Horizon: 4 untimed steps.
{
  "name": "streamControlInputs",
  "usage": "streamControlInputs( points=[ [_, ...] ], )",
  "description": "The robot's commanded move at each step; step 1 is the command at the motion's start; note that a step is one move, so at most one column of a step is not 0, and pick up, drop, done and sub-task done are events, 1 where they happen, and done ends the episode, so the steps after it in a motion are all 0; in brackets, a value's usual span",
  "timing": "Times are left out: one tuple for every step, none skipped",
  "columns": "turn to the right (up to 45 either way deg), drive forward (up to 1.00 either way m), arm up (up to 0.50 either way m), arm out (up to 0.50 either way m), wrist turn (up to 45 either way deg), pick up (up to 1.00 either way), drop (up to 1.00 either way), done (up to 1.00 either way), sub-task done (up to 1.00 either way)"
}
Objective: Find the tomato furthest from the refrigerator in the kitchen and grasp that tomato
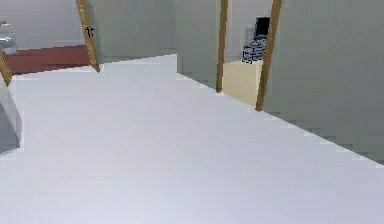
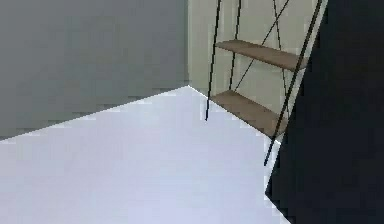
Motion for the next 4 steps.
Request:
streamControlInputs(
  points=[
    [-33.0, 0.0, 0.0, 0.0, 0.0, 0.0, 0.0, 0.0, 0.0],
    [0.0, 1.0, 0.0, 0.0, 0.0, 0.0, 0.0, 0.0, 0.0],
    [0.0, 0.15, 0.0, 0.0, 0.0, 0.0, 0.0, 0.0, 0.0],
    [-36.0, 0.0, 0.0, 0.0, 0.0, 0.0, 0.0, 0.0, 0.0]
  ],
)
